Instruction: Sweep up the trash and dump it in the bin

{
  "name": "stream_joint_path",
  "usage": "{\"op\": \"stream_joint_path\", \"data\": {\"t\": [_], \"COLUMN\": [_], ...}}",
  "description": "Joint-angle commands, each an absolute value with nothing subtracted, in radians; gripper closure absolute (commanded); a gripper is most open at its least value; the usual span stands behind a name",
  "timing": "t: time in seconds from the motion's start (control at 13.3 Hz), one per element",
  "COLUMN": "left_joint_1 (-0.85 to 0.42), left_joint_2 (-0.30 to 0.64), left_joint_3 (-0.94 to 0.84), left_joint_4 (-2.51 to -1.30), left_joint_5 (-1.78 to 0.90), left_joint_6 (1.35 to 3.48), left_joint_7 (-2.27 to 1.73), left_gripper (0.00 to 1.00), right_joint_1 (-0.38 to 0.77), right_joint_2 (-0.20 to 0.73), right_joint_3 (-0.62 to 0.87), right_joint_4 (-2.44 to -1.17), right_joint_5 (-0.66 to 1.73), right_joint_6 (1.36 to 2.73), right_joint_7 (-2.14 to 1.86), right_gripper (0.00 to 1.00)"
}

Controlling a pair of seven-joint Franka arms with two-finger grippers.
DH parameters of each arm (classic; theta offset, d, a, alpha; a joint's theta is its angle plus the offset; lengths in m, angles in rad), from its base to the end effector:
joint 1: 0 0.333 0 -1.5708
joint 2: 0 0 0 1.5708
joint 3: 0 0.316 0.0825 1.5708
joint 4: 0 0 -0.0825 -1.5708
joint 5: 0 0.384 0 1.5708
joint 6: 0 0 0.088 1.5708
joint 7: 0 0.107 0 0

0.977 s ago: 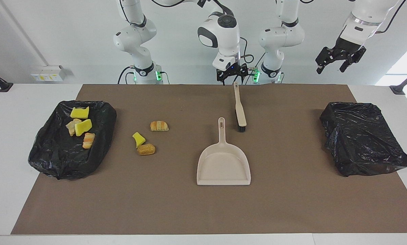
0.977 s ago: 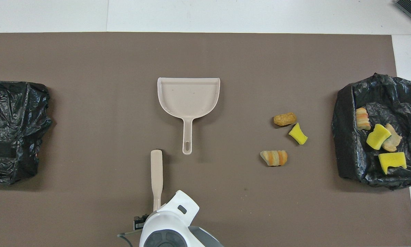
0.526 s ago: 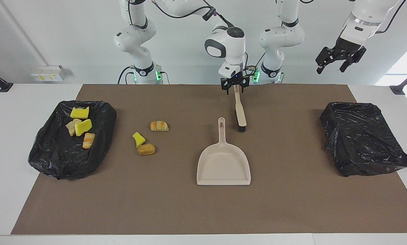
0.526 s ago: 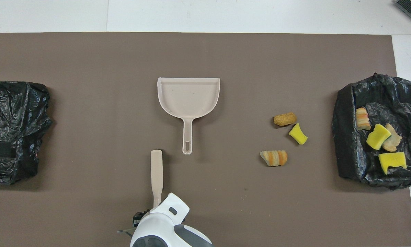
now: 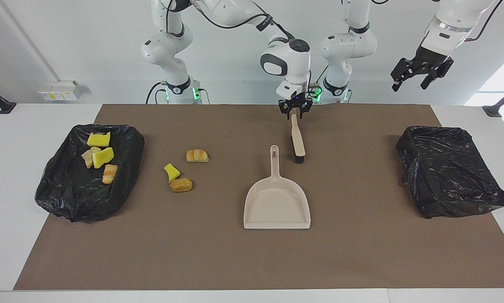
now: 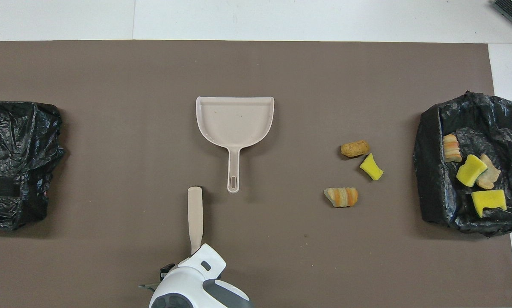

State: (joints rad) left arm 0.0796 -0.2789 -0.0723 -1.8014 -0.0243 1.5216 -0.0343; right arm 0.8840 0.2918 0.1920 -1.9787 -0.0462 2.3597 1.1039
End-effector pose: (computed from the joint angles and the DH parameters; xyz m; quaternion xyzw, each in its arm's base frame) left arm 0.4601 -0.0044 0.6530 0.9998 0.0216 -0.0008 0.0022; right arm 0.2963 0.5378 0.3321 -0.9988 0.0036 -0.0129 0.0469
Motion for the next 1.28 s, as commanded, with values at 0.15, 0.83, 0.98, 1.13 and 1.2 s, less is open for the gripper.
{"op": "stream_joint_path", "data": {"t": [0.15,0.83,0.98,1.13,1.2], "left_joint_1": [0.092,0.092,0.092,0.092,0.092], "left_joint_2": [-0.288,-0.288,-0.288,-0.288,-0.288], "left_joint_3": [-0.08,-0.08,-0.08,-0.08,-0.08], "left_joint_4": [-1.799,-1.799,-1.799,-1.799,-1.799], "left_joint_5": [-0.011,-0.011,-0.011,-0.011,-0.011], "left_joint_6": [1.506,1.506,1.506,1.506,1.506], "left_joint_7": [-0.026,-0.026,-0.026,-0.026,-0.026], "left_gripper": [0.0,0.0,0.0,0.0,0.0], "right_joint_1": [0.888,0.855,0.836,0.839,0.838], "right_joint_2": [0.301,0.255,0.226,0.212,0.203], "right_joint_3": [0.186,0.187,0.19,0.19,0.19], "right_joint_4": [-1.959,-1.954,-1.956,-1.959,-1.963], "right_joint_5": [-0.095,-0.132,-0.127,-0.053,-0.019], "right_joint_6": [2.362,2.289,2.24,2.194,2.153], "right_joint_7": [1.146,1.198,1.203,1.238,1.255], "right_gripper": [0.59,1.0,1.0,1.0,1.0]}}
